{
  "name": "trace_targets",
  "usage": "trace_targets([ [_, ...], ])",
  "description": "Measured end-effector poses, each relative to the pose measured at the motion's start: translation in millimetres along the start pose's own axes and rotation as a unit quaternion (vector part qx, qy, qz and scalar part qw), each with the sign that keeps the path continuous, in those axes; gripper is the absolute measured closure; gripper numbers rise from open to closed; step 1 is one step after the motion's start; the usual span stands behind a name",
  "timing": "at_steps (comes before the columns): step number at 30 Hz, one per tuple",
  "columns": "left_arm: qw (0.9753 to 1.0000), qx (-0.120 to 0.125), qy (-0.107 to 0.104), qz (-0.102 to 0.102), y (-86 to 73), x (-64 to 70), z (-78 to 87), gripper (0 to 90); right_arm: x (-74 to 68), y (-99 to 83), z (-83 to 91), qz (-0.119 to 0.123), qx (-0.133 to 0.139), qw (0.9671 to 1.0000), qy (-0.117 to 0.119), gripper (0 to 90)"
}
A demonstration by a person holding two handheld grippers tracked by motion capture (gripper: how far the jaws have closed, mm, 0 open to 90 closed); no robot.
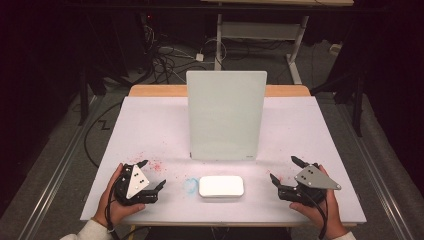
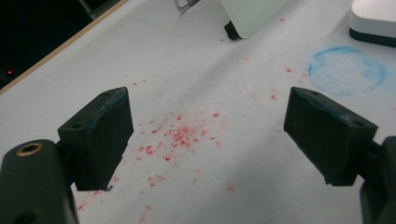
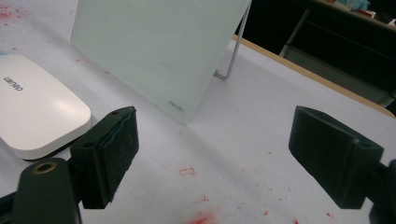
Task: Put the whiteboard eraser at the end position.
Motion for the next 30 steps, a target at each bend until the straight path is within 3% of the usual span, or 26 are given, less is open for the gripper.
trace_targets([
  [30, 1.0000, -0.002, 0.000, 0.010, 1.0, -3.3, -3.9, 15.3, -0.9, -4.4, -3.3, 0.000, -0.009, 1.0000, 0.003, 16.9],
])
Point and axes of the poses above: each handheld gripper's, and its own axes: z roughly backward along the jaws, y roughly out of its top, x roughly to its right, the point moved 10 cm from there along -z, roughly forward along the jaws, and after that the axes turned 14 degrees about y, right-handed, at the moved point
